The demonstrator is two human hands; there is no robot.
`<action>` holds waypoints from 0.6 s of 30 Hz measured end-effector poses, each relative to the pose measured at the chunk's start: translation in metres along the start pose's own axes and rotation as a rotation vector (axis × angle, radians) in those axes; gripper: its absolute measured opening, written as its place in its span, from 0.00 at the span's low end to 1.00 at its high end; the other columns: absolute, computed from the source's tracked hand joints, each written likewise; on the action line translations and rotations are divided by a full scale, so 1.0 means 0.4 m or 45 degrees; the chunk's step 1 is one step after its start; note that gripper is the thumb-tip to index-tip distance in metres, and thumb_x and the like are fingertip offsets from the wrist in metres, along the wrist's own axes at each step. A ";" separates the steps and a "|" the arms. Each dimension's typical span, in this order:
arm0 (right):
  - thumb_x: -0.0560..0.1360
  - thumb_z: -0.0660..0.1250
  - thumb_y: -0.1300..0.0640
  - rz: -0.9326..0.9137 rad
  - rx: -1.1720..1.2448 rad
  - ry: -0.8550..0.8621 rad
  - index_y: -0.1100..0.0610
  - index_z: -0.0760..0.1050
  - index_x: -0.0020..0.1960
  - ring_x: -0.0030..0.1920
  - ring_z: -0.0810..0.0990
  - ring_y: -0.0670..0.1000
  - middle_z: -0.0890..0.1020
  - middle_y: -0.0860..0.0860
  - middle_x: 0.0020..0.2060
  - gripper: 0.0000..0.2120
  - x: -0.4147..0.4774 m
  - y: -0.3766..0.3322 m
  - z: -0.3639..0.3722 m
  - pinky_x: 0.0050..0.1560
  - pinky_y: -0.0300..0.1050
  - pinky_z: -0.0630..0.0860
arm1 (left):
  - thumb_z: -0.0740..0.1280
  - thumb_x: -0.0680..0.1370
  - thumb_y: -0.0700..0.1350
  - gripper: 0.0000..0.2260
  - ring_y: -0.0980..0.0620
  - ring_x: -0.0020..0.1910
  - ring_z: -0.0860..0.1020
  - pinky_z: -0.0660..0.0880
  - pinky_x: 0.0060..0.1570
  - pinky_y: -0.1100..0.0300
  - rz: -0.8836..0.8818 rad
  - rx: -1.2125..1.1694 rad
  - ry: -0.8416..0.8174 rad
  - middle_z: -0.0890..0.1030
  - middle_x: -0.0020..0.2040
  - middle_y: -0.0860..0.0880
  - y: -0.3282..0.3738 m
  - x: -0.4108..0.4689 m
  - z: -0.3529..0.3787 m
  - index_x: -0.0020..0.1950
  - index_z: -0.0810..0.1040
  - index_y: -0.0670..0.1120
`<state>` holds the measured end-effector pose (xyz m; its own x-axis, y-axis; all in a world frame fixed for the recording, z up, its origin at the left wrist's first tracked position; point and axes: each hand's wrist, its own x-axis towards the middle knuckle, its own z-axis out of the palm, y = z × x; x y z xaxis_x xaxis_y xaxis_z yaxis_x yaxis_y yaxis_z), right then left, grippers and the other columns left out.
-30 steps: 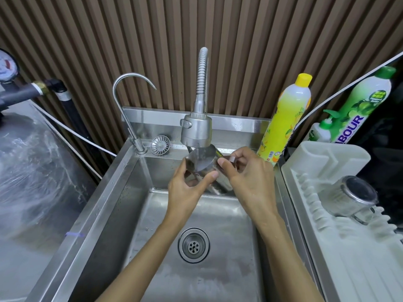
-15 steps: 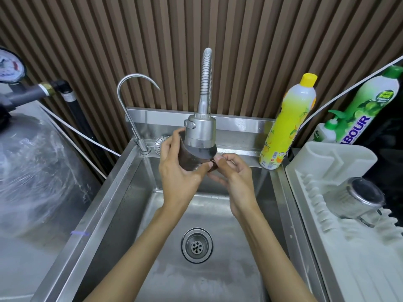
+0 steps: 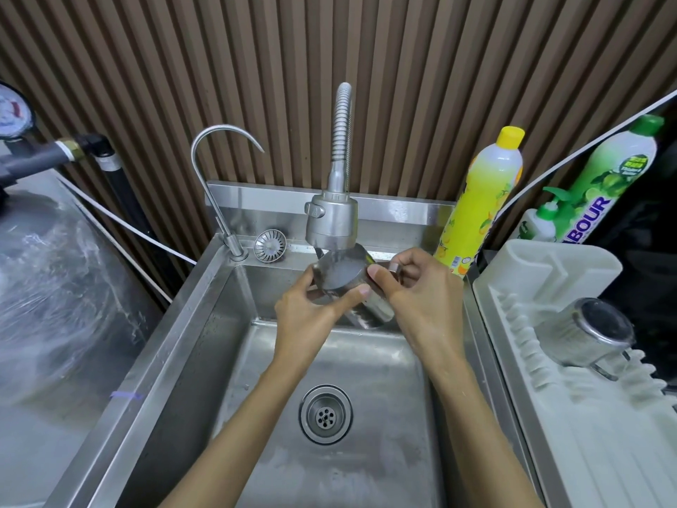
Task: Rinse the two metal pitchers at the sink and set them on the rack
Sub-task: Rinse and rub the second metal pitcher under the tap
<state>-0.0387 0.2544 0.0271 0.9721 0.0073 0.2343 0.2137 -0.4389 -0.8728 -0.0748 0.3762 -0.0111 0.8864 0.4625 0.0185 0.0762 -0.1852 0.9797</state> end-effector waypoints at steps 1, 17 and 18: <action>0.69 0.73 0.55 -0.019 0.036 0.004 0.50 0.70 0.33 0.38 0.81 0.52 0.81 0.48 0.32 0.13 -0.003 -0.003 -0.002 0.44 0.48 0.77 | 0.78 0.59 0.56 0.25 0.60 0.49 0.81 0.73 0.56 0.63 -0.013 -0.059 -0.022 0.85 0.47 0.55 0.002 0.002 0.005 0.54 0.80 0.52; 0.76 0.64 0.63 0.342 1.174 -0.399 0.58 0.70 0.41 0.45 0.82 0.50 0.84 0.48 0.37 0.06 0.005 0.081 0.082 0.49 0.44 0.80 | 0.81 0.59 0.41 0.39 0.76 0.53 0.68 0.63 0.53 0.81 0.488 0.170 0.342 0.71 0.56 0.52 0.041 0.016 -0.007 0.68 0.71 0.45; 0.76 0.65 0.61 0.338 1.109 -0.398 0.58 0.71 0.41 0.42 0.83 0.49 0.83 0.47 0.35 0.06 0.002 0.077 0.078 0.48 0.45 0.81 | 0.81 0.58 0.43 0.39 0.75 0.52 0.69 0.62 0.51 0.82 0.479 0.203 0.363 0.70 0.54 0.51 0.045 0.014 -0.009 0.68 0.71 0.44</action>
<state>-0.0283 0.2687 -0.0131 0.9540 0.2981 -0.0313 -0.1426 0.3594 -0.9222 -0.0703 0.3786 0.0072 0.7073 0.5529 0.4404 -0.1359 -0.5050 0.8523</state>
